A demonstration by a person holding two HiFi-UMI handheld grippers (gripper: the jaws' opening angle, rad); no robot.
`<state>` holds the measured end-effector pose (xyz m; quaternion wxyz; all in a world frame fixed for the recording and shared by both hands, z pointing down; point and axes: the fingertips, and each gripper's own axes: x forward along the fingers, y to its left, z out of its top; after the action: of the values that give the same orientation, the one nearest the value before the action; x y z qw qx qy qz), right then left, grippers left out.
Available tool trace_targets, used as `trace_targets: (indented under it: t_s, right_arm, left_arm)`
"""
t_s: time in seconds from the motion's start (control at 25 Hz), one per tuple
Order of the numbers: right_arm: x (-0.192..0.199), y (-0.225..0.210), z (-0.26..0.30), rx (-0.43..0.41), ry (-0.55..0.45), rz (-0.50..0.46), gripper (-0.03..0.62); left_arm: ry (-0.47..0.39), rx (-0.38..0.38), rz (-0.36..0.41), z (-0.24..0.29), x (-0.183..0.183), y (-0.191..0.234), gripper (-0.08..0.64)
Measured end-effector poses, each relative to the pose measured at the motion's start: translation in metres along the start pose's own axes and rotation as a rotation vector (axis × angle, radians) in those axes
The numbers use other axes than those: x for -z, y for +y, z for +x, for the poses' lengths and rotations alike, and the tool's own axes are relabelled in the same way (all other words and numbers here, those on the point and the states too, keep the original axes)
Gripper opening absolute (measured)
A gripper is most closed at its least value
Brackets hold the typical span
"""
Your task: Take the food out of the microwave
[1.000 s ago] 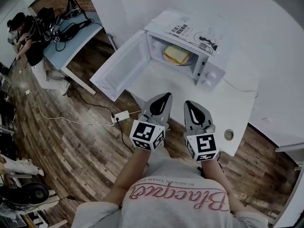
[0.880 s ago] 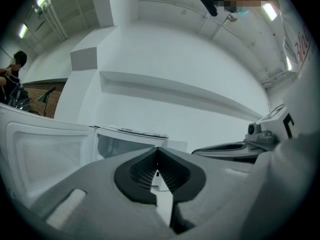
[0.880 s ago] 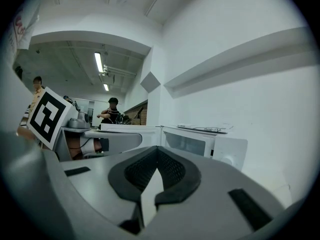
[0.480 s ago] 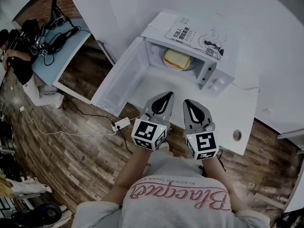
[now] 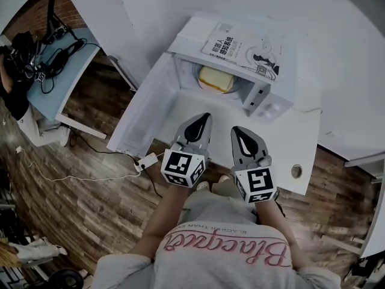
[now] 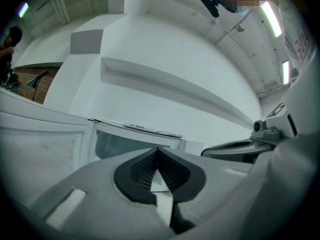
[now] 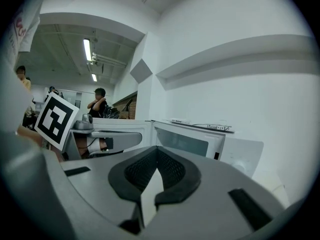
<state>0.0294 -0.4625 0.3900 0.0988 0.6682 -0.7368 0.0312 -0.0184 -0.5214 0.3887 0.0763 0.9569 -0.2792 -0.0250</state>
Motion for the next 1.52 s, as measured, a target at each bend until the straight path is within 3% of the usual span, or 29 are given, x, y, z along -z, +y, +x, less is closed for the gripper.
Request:
trace_targets:
  t_s: [0.52, 0.72, 0.8, 0.92, 1.08, 1.52]
  right_arm:
    - [0.002, -0.036, 0.029, -0.086, 0.006, 0.026, 0.011]
    - [0.012, -0.052, 0.04, -0.109, 0.024, 0.055, 0.011]
    - [0.018, -0.057, 0.045, -0.106, 0.037, 0.074, 0.011]
    - [0.023, -0.058, 0.053, -0.1, 0.051, 0.094, 0.011]
    - [0.03, -0.057, 0.062, -0.07, 0.073, 0.108, 0.011]
    - [0.058, -0.046, 0.092, -0.004, 0.14, 0.122, 0.011]
  left_arm:
    - [0.058, -0.039, -0.027, 0.053, 0.018, -0.003, 0.008]
    - [0.081, -0.13, -0.093, 0.067, 0.037, 0.015, 0.187]
    - [0.103, -0.154, -0.117, 0.072, 0.047, 0.024, 0.207]
    - [0.128, -0.142, -0.214, 0.079, 0.06, 0.037, 0.207]
    - [0.156, -0.14, -0.415, 0.089, 0.082, 0.062, 0.207]
    - [0.247, -0.222, -0.822, 0.125, 0.146, 0.121, 0.207]
